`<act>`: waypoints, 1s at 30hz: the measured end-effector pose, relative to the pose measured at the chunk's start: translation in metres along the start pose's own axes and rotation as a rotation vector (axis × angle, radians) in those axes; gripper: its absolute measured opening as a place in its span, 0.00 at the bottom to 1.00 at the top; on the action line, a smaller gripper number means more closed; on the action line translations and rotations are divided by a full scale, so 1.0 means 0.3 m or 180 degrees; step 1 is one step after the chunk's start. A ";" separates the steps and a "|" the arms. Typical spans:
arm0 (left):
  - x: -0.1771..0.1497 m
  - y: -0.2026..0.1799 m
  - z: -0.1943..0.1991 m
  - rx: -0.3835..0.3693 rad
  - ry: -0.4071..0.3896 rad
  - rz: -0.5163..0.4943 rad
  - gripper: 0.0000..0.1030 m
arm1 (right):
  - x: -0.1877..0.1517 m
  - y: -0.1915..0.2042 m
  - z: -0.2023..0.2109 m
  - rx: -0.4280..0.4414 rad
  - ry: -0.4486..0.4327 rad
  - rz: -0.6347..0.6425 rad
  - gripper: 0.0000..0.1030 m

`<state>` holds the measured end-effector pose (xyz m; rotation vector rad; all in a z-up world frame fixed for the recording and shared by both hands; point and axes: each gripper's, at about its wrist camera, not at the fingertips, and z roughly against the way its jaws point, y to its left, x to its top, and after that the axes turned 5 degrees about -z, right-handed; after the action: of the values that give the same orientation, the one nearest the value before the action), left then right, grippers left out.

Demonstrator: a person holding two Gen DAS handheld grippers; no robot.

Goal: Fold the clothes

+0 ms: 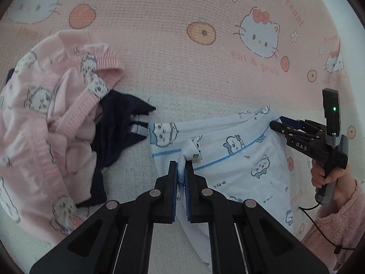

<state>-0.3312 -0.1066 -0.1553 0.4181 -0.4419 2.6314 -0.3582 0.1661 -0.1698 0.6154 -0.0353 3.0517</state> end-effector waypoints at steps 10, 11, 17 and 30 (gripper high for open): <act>0.070 0.068 -0.133 0.0307 0.0273 -0.0023 0.16 | -0.027 -0.114 -0.009 0.0175 -0.0132 -0.0627 0.42; 0.068 0.059 -0.104 0.0391 0.0180 -0.0068 0.19 | -0.029 -0.126 0.004 0.0203 -0.0163 -0.0659 0.42; 0.033 -0.085 -0.038 0.0388 -0.0181 -0.0533 0.19 | -0.019 -0.093 0.118 0.0194 -0.0439 -0.0360 0.43; -0.008 0.020 -0.001 0.0480 -0.0095 -0.0128 0.18 | 0.023 -0.137 0.066 0.0029 -0.0430 -0.0531 0.43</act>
<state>-0.3320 -0.1125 -0.1578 0.5091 -0.2425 2.6316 -0.3554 0.2066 -0.1483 0.7817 0.0260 2.8478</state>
